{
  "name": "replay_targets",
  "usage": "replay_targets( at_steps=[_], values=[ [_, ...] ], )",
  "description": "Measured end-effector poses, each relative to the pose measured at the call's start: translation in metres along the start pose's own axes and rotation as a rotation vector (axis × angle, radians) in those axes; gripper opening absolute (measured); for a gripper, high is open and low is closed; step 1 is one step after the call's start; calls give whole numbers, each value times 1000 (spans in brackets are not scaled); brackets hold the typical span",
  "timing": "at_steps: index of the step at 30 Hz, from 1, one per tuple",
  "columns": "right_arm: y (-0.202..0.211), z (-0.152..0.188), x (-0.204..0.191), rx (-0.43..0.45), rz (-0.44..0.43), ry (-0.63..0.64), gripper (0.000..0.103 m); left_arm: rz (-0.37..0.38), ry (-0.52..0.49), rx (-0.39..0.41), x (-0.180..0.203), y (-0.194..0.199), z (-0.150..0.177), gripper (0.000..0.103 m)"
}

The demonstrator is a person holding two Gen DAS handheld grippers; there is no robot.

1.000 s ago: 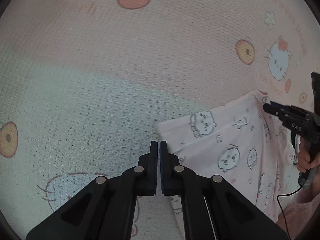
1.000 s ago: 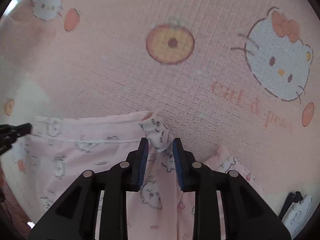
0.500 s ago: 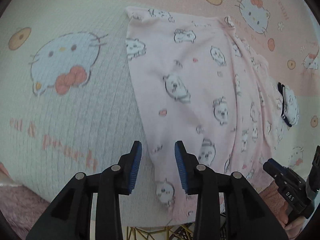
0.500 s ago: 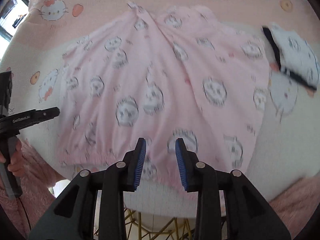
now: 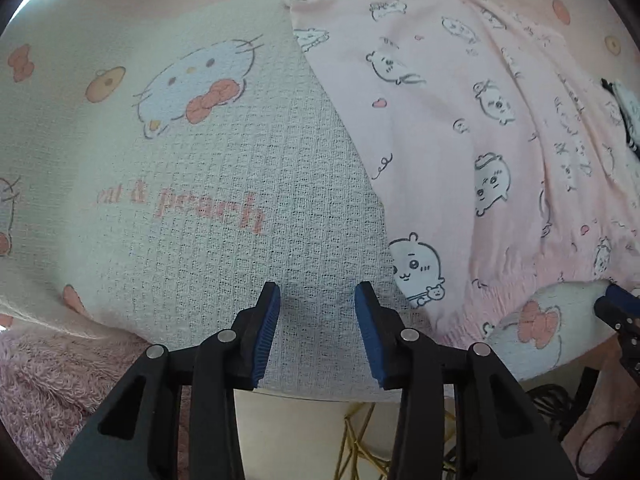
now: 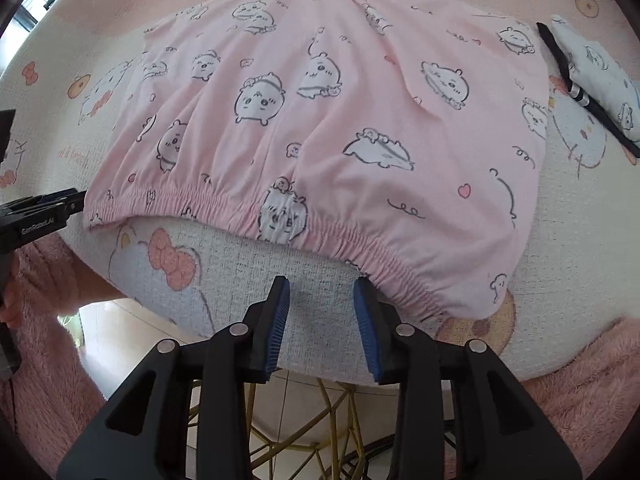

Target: Fold clothes

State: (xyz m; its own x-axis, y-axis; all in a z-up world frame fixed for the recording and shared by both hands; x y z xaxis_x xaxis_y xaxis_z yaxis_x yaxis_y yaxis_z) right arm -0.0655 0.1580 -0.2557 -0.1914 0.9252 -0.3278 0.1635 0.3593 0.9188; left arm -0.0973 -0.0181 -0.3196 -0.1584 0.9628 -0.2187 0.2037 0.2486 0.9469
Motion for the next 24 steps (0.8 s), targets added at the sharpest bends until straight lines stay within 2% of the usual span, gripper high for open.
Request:
replay_targets(
  at_steps=[2,4,6,7,10,15,17,19,24],
  values=[
    [7,3,-2,9,-15,9,34,135,3,72,8,19,-6,42],
    [6,9,-6,-14,-37,20,34,252,-49,127,14,42,-4,42],
    [4,16,-7,-35,-27,35,34,293,-115,135,33,51,-10,42],
    [5,17,-8,-28,-21,42,33,284,-146,121,41,48,-9,42],
    [13,16,-3,11,-3,29,33,180,-169,18,43,22,13,42],
    [30,14,4,73,32,-2,32,161,-146,-57,31,16,21,42],
    [39,15,-2,96,61,23,32,158,-138,-41,28,20,25,42],
    [40,18,-8,118,84,42,33,174,-148,22,33,31,22,42],
    [31,20,-3,119,107,36,33,218,-252,169,66,51,13,42]
  ],
)
Point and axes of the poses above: each gripper's, at about its wrist camera, not at the fingertips, and y roughly against the way its jaws point, x to its right, z to its underside, the point moved 4 cm from there along -y, roughly the way its jaws point, and after that the axes turned 12 degrees about -z, right-handed, at the moved point
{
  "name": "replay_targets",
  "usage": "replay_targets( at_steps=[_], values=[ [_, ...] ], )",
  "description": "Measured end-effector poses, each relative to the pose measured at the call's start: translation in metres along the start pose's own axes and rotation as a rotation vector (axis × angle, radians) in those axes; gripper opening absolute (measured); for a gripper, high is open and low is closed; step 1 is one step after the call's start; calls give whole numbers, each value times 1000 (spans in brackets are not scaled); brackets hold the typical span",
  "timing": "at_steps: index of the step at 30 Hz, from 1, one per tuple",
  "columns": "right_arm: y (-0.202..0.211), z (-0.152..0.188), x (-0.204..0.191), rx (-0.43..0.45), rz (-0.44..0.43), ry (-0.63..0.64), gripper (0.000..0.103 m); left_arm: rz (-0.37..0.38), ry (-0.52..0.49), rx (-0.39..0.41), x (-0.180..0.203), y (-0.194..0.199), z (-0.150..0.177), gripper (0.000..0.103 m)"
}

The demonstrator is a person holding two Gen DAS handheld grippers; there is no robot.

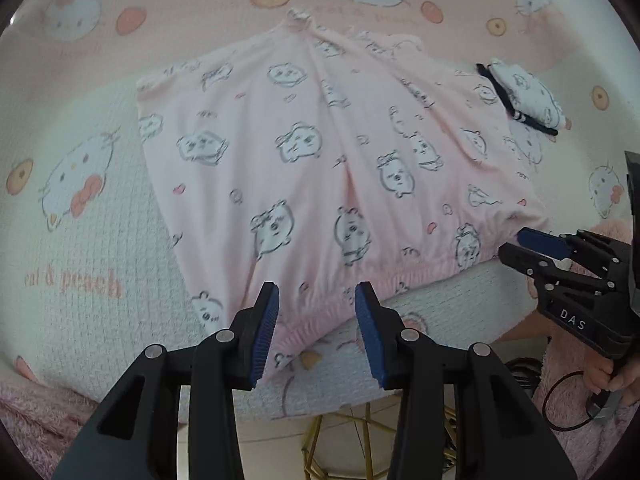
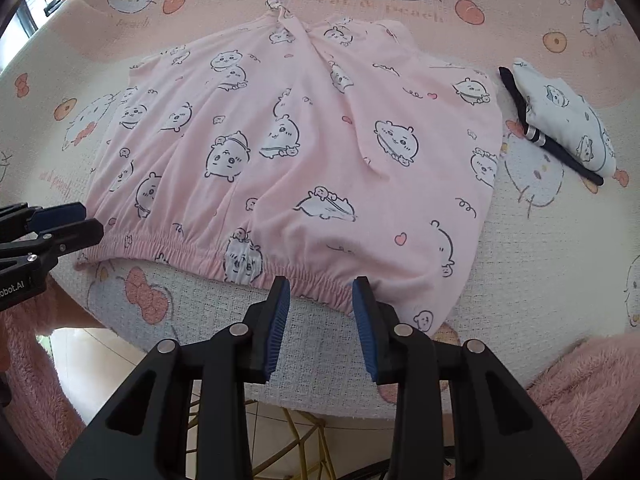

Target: Fold clothes

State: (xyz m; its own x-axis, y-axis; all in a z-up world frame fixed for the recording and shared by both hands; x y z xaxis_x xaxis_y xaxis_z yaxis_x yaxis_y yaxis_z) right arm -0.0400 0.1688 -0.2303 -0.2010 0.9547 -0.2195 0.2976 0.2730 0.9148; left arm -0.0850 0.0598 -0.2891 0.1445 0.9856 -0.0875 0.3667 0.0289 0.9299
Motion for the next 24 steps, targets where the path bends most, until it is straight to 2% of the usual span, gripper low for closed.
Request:
replay_targets(
  at_steps=[4,8,12,14,16,17,20,24],
  values=[
    [-5,3,4,-38,-24,4,33,18,-124,-8,22,0,-7,42],
    [-2,18,-7,-122,-132,58,33,-63,-269,-25,28,19,15,42],
    [-12,22,-12,-146,-75,121,33,-160,-345,-4,36,10,19,42],
    [-13,15,-11,-113,-68,126,33,-176,-334,15,35,10,15,39],
    [-12,8,-7,-78,-73,120,33,-167,-286,21,28,9,11,27],
    [-11,5,-4,-62,-84,106,33,-158,-262,23,24,10,9,24],
    [-5,-2,4,-20,-116,68,32,-130,-205,39,13,15,3,22],
    [4,-5,15,6,-155,18,32,-51,-136,64,1,28,-2,22]
  ],
)
Point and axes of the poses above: each gripper's, at about its wrist camera, not at the fingertips, and y roughly against the way its jaws point, x to its right, z to its underside, the point moved 4 cm from there along -y, roughly the way its jaws point, and after that the axes turned 12 degrees about -z, right-handed, at the moved point
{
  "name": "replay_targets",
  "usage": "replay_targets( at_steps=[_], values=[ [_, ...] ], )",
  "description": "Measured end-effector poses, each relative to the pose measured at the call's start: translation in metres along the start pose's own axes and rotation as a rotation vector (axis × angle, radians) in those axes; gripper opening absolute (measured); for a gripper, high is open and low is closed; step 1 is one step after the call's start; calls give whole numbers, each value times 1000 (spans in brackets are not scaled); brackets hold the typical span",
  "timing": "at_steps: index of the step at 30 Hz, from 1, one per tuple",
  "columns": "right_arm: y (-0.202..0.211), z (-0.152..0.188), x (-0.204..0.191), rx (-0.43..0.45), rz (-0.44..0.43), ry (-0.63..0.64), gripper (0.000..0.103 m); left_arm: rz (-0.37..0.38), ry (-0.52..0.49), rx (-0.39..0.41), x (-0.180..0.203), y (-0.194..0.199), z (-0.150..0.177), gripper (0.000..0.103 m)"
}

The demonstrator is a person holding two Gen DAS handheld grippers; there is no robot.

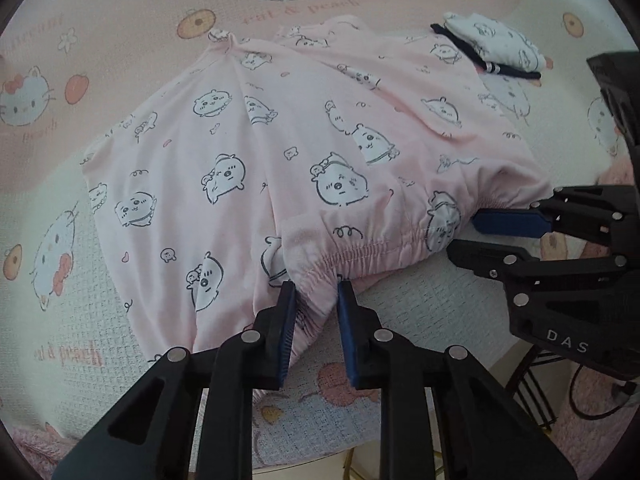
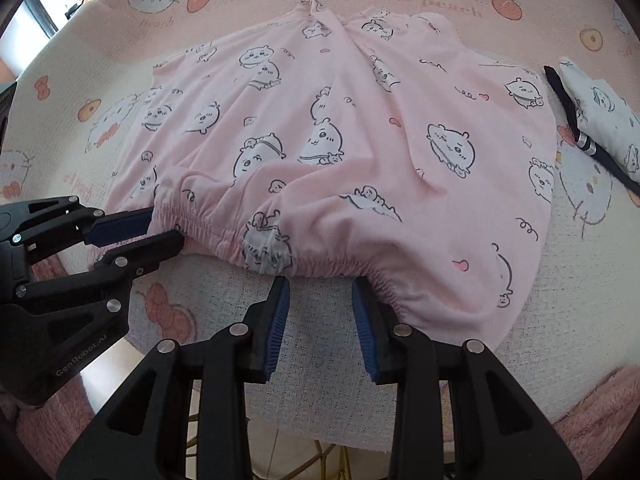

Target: Fold clothes

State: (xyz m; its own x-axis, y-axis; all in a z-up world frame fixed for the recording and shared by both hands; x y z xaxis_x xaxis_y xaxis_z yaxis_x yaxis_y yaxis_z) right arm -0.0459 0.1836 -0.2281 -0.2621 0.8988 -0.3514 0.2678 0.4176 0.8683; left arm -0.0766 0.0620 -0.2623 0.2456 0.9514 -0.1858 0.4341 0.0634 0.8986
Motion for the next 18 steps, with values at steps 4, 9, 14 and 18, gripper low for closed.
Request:
replay_targets(
  at_steps=[4,9,14,18],
  values=[
    [18,3,7,17,-6,-20,32,26,55,16,-4,-4,-8,22],
    [29,-1,21,63,21,-38,33,44,90,14,9,-25,-23,22],
    [32,-5,44,93,11,-85,33,91,107,-67,16,-46,-19,22],
    [42,-12,67,116,-52,-180,33,146,160,-74,7,-41,-17,22]
  ],
)
Point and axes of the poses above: each gripper's, at about its wrist camera, not at the fingertips, and y roughly against the way its jaws point, x to its right, z to its underside, the point moved 4 cm from there along -y, roughly the way its jaws point, and after that the axes turned 12 degrees about -z, right-handed, at the moved point
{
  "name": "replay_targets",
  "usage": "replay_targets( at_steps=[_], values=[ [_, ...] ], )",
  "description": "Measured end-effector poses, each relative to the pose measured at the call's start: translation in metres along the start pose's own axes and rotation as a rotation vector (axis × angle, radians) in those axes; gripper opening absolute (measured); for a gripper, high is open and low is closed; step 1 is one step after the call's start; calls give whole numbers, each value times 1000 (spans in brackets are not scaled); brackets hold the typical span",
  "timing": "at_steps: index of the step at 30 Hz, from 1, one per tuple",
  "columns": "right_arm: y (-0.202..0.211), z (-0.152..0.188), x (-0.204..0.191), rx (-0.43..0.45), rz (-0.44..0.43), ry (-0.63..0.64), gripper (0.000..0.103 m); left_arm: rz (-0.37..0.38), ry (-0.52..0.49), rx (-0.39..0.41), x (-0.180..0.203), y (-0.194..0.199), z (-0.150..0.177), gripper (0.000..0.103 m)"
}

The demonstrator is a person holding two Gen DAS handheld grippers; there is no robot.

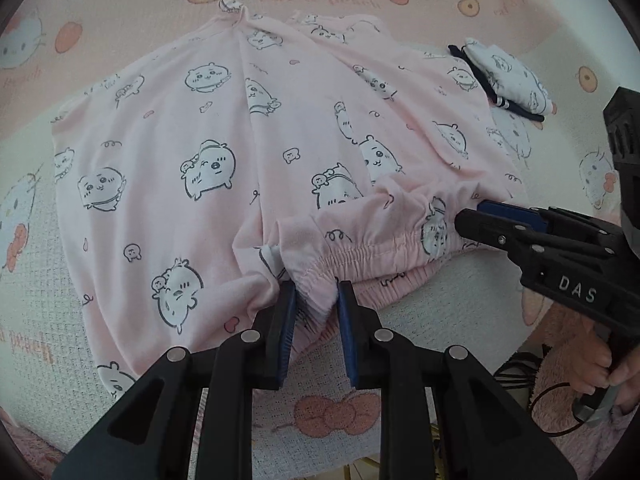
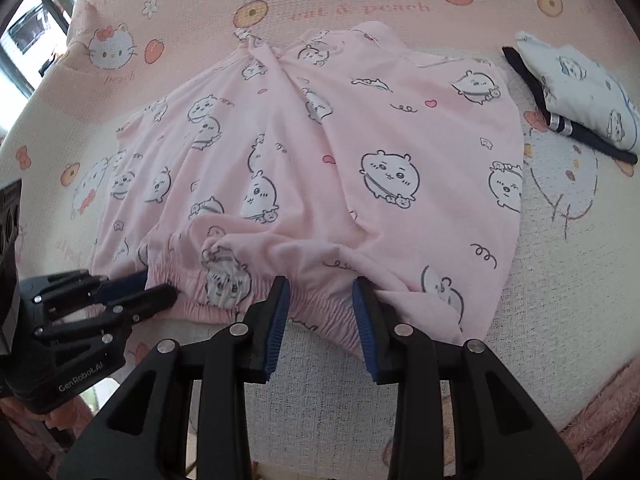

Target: Fold clothes

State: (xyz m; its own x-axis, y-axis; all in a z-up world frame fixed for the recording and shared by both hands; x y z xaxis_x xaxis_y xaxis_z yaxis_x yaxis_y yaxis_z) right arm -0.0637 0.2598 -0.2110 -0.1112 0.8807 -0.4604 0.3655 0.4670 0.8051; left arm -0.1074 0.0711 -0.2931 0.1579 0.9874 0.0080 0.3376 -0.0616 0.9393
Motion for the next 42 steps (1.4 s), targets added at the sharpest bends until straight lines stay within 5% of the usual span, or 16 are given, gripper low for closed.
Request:
replay_targets(
  at_steps=[2,5,10,12,15,17,24,29,37,42],
  values=[
    [6,-2,9,10,-44,-61,33,32,37,18,-8,9,2,22],
    [11,8,22,-37,22,-56,33,79,59,25,-12,14,4,22],
    [5,7,15,-41,81,30,34,69,-3,-46,-1,8,16,23],
    [9,5,16,-26,40,-29,34,61,4,-36,-3,20,21,23],
    [34,1,22,86,-66,-189,34,101,148,-6,-27,47,24,23],
    [55,7,34,133,-57,-265,34,77,231,5,-48,59,27,23],
    [12,31,35,-15,-21,-327,36,-66,463,-92,-108,60,60,23],
    [-17,17,21,-34,31,-225,36,35,571,-172,-123,45,80,23],
    [-30,13,12,-27,36,-160,37,137,597,-226,-123,32,93,27],
    [-36,11,1,-21,-84,-152,18,154,528,-237,-109,29,89,31]
  ],
)
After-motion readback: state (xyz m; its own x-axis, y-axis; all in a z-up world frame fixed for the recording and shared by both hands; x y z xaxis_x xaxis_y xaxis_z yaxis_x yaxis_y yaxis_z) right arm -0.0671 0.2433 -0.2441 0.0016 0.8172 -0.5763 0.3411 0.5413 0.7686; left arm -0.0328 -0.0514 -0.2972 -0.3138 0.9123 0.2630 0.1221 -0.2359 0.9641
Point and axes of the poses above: each gripper's, at about its wrist camera, not at the fingertips, and y roughly against the way its jaws point, x to its right, z to its underside, the point moved 4 cm from there along -y, roughly the way its jaws point, and after that the axes turned 12 degrees about -z, right-handed, at the moved point
